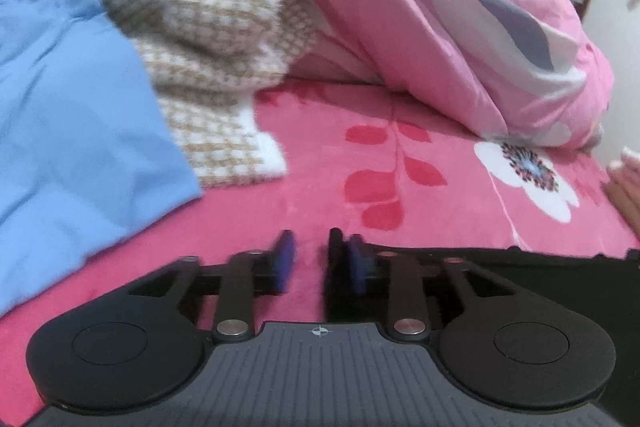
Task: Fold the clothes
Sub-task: 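Open both grippers and lift them off the T-shirt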
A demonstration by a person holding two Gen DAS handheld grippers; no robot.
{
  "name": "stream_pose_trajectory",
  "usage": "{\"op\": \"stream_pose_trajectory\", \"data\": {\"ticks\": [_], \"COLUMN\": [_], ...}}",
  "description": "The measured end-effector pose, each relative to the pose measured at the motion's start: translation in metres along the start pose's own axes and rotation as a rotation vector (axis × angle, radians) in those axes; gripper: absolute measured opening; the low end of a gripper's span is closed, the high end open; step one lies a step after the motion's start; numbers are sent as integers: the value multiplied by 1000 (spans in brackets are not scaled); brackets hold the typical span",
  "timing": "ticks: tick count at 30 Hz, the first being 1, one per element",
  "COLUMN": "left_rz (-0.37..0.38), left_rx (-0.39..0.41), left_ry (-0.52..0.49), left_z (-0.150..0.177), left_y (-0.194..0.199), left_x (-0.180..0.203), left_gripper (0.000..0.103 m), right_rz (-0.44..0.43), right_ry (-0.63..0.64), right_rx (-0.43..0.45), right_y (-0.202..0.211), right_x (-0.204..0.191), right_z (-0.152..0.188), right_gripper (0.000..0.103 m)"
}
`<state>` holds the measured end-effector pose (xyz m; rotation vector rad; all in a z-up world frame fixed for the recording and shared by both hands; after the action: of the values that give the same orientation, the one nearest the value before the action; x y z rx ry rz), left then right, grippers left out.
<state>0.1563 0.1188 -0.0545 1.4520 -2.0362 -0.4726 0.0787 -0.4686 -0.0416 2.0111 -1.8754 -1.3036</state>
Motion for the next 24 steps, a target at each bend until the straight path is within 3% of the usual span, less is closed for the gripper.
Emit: {"op": "stream_pose_trajectory", "data": {"ticks": [1, 2, 9, 14, 16, 19, 24], "left_rz": [-10, -17, -24, -9, 2, 18, 36], "left_rx": [7, 17, 60, -2, -50, -126, -191], "left_ry": [3, 8, 5, -111, -162, -192, -143], "left_z": [-1, -2, 0, 23, 39, 62, 91], "left_y": [8, 16, 84, 117, 125, 131, 146], "left_x": [-2, -3, -3, 26, 38, 47, 41], "left_gripper": [45, 51, 61, 62, 62, 62, 62], "right_rz": [8, 17, 74, 106, 93, 16, -116], "right_ry": [-11, -21, -24, 23, 16, -105, -312], "right_rx": [23, 47, 171, 141, 103, 54, -26], "right_y": [12, 24, 163, 232, 239, 229, 211], "right_x": [1, 1, 12, 5, 0, 7, 19], "right_z": [1, 2, 26, 69, 93, 116, 154], "right_gripper": [39, 44, 44, 44, 44, 44, 44]}}
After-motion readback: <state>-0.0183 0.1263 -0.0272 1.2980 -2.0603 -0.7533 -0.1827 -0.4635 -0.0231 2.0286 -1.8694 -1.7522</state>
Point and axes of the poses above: each gripper's, at about its wrist camera, not at the fingertips, and y roughly against the way its jaws point, x to its right, z to its underside, the point moved 2 cm from there along -y, roughly the way its jaws point, and after that the axes turned 1 degree about -z, right-handed, at the moved point
